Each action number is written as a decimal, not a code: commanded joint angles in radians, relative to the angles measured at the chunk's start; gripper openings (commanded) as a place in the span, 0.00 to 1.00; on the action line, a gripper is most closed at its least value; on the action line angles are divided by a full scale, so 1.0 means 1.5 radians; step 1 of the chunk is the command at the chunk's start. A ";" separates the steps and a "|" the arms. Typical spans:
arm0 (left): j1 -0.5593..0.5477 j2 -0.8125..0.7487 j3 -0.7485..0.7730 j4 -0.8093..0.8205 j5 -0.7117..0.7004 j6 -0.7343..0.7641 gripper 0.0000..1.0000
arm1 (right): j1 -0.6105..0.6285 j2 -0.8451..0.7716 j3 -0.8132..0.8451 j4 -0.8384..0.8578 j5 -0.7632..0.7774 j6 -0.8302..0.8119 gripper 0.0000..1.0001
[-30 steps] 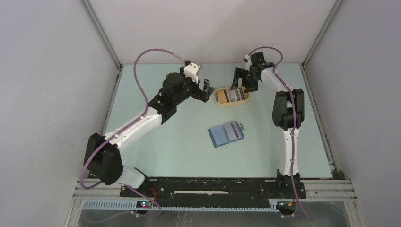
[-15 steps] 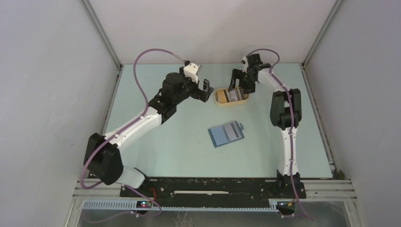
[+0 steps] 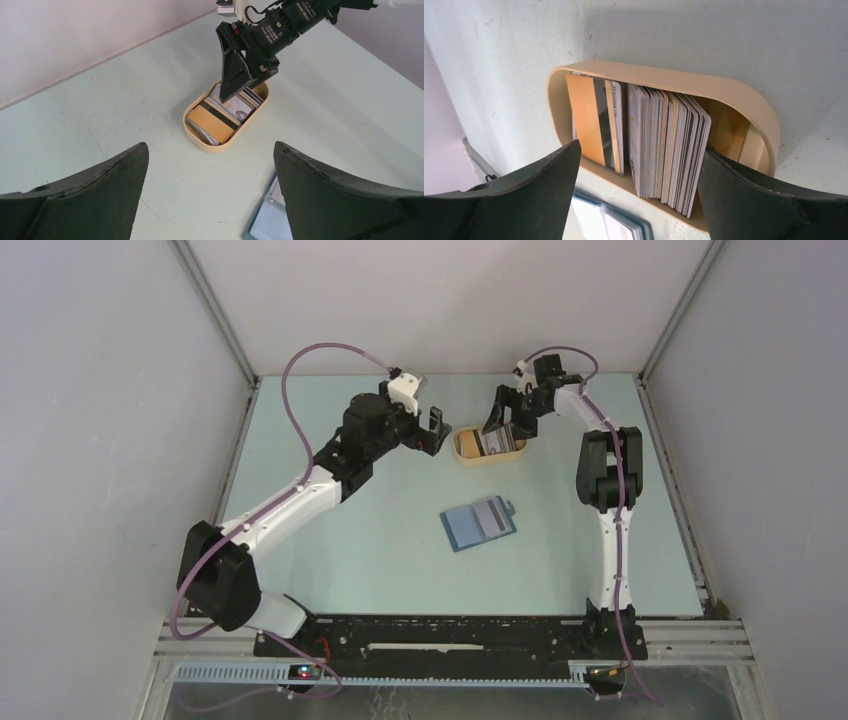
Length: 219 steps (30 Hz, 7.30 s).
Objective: Put the credit cards into the card holder
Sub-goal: Pick up the credit card from the storage box.
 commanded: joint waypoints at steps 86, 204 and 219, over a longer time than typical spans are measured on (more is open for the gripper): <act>0.007 0.021 0.025 -0.016 0.021 0.020 1.00 | -0.009 0.038 0.063 -0.036 0.106 -0.075 0.65; -0.174 -0.176 -0.489 0.773 0.079 -0.486 0.81 | 0.118 -0.884 -0.818 0.668 -0.459 0.237 0.00; -0.132 -0.160 -0.510 0.806 0.147 -0.528 0.64 | 0.120 -0.857 -0.813 0.657 -0.470 0.214 0.00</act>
